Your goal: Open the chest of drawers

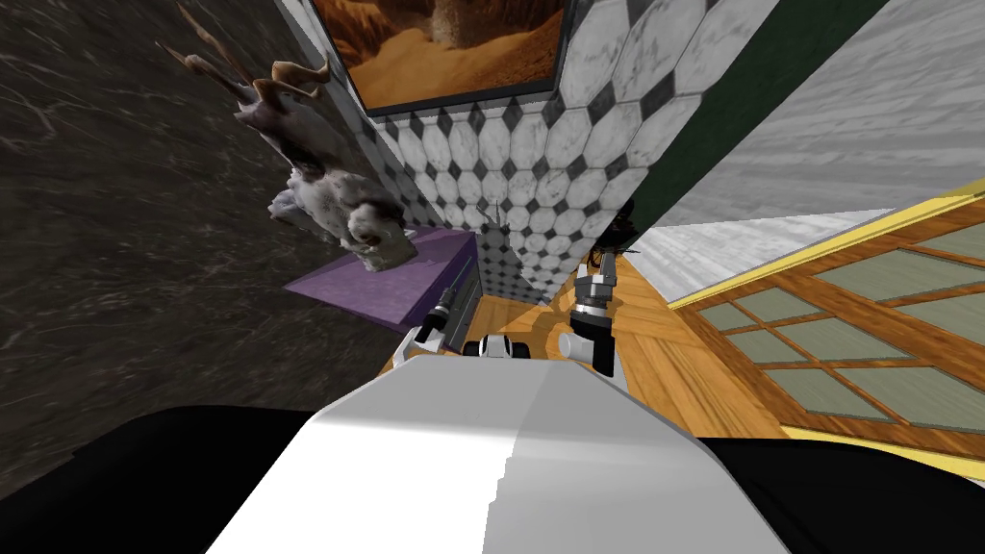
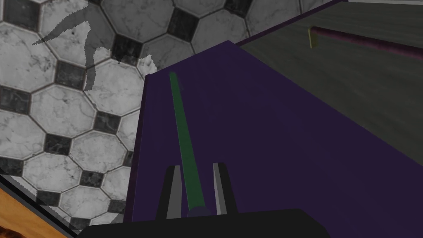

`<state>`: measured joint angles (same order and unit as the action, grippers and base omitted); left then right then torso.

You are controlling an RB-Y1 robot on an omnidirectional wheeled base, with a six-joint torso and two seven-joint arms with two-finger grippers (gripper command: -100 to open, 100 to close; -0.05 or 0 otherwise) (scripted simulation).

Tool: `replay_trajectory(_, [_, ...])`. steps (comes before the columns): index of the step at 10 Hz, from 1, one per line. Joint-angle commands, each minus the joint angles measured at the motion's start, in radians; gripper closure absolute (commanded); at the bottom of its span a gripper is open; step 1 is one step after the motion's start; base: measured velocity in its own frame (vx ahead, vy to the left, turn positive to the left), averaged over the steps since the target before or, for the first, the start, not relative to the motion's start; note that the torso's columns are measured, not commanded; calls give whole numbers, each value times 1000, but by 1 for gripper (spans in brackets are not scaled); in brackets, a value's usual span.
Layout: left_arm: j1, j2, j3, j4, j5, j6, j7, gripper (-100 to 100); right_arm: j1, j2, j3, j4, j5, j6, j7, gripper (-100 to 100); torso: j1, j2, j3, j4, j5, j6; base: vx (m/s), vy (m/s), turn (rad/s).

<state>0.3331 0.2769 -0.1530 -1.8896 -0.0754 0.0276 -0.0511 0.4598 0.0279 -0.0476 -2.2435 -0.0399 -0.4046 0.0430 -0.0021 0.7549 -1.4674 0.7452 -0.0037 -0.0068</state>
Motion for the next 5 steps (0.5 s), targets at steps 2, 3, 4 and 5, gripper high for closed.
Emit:
replay_trajectory(2, [6,-8,1,-26,-5,11,-4,100,0,0,0,0,0,0,0,0,-8,-4,-2,-1,-1,2,6,-159,38])
replay_trajectory(3, [9,-11,2,-38,-6,14,-5,100,0,0,0,0,0,0,0,0,-11,-4,-2,0,-2,4,-21,-201,41])
replay_trajectory(4, [12,-13,3,-50,-8,16,-7,100,0,0,0,0,0,0,0,0,-9,-3,-2,1,-2,6,-39,-190,28])
replay_trajectory(5, [17,-12,0,-31,-7,27,-5,100,0,0,0,0,0,0,0,0,-5,-3,-2,4,-3,6,-11,-91,-13])
